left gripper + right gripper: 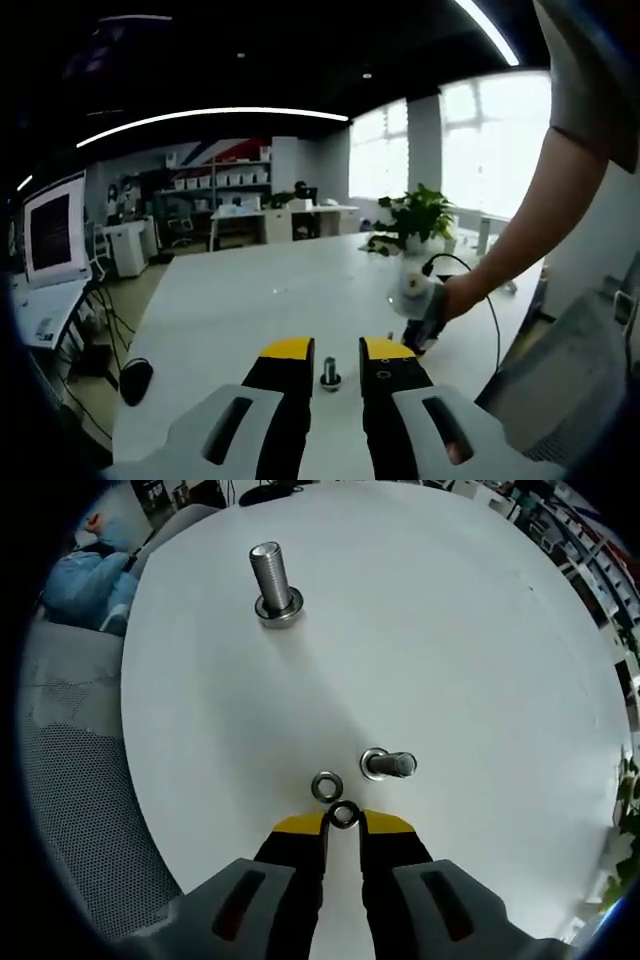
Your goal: Place the washer onto the threaded stud by aligning its center hole with the stud, sliding it down to the base, and recovering from edge contact or off-axis alignment until the washer reaches the visible bottom stop.
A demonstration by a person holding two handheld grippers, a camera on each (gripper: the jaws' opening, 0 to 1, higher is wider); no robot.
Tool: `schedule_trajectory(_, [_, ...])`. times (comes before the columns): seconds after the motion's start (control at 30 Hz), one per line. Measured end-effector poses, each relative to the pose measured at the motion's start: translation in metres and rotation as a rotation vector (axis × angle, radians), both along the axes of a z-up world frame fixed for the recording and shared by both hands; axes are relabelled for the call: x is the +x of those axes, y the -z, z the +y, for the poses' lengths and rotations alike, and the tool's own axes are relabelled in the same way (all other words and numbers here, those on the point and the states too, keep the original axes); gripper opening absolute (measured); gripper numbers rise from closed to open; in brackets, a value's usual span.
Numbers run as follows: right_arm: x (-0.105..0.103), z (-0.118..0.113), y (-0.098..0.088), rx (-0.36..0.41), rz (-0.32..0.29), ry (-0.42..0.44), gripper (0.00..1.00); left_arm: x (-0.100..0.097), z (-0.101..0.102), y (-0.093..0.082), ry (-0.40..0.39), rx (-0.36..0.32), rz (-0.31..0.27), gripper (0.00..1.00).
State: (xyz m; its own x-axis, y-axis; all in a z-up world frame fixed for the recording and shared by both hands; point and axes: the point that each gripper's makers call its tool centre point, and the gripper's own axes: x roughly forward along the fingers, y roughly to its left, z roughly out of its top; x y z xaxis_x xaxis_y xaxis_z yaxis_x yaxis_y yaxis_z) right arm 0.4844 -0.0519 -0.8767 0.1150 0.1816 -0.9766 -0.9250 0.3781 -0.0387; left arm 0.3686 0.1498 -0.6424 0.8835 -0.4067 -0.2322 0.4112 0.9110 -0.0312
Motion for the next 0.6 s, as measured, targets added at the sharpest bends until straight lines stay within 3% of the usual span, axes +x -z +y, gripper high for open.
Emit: schedule_trajectory(0.6, [0.0007, -0.0039, 0.0018, -0.016, -0.009, 0.029, 0.14, -0.0008, -0.0036, -0.0027, 0.015, -0.020, -0.006, 0.16])
